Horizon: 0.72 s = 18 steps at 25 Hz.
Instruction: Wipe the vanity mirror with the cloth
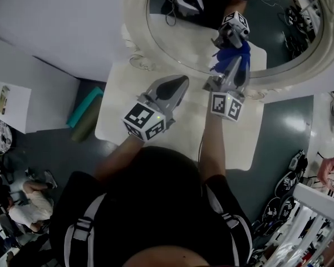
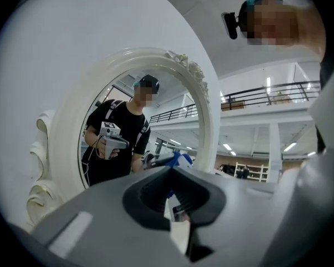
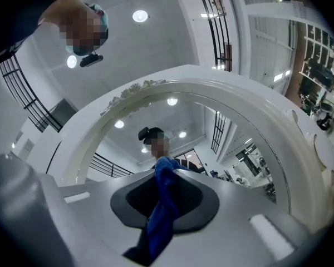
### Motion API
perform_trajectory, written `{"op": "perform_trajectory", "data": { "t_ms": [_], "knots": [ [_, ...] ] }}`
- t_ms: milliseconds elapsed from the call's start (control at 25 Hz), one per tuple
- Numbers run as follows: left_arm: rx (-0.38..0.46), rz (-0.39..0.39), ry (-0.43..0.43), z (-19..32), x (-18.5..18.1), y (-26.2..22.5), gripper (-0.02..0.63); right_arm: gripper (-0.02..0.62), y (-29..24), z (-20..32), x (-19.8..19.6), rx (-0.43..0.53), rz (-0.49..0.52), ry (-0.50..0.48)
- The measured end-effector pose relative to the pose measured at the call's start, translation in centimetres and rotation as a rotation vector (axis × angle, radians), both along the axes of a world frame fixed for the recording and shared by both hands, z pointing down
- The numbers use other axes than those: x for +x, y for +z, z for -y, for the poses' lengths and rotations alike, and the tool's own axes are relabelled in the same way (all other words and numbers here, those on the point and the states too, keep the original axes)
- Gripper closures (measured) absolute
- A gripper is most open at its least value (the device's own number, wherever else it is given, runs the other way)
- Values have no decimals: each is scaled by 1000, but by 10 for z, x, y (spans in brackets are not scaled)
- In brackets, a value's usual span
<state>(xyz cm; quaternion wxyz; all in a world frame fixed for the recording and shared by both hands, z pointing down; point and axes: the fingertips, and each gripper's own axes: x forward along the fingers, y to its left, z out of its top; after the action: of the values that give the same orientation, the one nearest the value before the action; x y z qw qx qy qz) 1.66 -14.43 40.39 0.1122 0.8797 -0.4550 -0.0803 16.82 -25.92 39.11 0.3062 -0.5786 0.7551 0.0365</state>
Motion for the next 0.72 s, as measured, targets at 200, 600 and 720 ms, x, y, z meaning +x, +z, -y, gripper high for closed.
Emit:
{"op": "perform_trajectory", "data": {
  "t_ms": [200, 600, 720],
  "knots": [
    [5, -18, -12, 0, -14, -3, 597, 554, -11, 0, -18, 15, -28, -6],
    [5, -48, -69, 8, -65, -4, 597, 554, -31, 4, -95, 62, -173, -55],
    [0, -52, -83, 8, -79, -1, 597, 554, -29, 2, -127, 74, -259, -62]
  ]
}}
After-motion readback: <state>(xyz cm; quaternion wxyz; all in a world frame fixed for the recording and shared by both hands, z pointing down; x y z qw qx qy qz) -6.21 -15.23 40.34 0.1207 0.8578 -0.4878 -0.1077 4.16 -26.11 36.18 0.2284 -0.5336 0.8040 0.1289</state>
